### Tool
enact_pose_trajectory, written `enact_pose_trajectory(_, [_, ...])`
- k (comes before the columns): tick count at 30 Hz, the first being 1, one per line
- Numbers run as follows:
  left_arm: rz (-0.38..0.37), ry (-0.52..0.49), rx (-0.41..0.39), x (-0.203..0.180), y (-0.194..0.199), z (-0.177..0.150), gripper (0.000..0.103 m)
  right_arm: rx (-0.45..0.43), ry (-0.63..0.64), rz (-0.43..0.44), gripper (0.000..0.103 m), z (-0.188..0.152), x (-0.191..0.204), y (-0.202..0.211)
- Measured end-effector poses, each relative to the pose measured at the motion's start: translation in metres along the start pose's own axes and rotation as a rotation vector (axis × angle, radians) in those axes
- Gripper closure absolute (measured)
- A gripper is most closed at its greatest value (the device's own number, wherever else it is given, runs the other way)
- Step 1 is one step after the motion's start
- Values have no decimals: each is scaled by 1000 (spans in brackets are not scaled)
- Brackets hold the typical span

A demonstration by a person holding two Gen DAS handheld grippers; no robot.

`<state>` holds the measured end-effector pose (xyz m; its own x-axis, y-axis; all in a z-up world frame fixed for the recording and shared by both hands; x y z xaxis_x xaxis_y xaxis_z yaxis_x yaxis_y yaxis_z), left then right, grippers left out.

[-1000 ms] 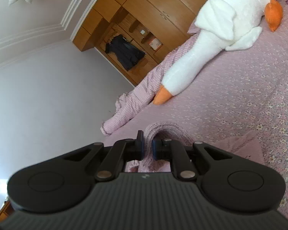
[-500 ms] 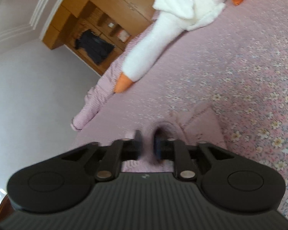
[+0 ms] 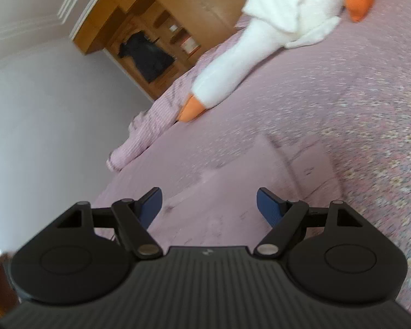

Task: Fold small clothes
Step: 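Open both tools to release the folded hem on the cardigan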

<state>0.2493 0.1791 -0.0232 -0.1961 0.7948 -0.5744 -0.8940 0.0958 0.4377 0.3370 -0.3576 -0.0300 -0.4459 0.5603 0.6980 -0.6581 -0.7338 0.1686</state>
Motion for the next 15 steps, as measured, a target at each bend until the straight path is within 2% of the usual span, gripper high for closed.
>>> enact_pose_trajectory(4, [-60,-93,69,-27,3,-8,79,60,76,2,24,-9,21,0])
enact_pose_trajectory(9, [66,-183,215,-44,-38,-14,79,127,183,-7,24,-21,39,-3])
enact_pose_trajectory(12, [95,-173,206,-44,-59,-4,79,143,196,-5,24,-22,39,-2])
enact_pose_trajectory(15, [105,-157,143,-45,-71,15,79,135,191,-15,24,-19,35,0])
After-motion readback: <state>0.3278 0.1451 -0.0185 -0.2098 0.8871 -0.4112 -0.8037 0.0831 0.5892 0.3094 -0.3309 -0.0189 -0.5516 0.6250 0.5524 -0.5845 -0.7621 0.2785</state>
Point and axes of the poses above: each gripper's, at about its wrist camera, not at the fingertips, and y roughly against the way its jaws point, x to its left, z to its top, the point moved 2 cm from there along -y, roughly the way its jaws point, and after that the axes turned 11 degrees about z, right-handed, at the moved point
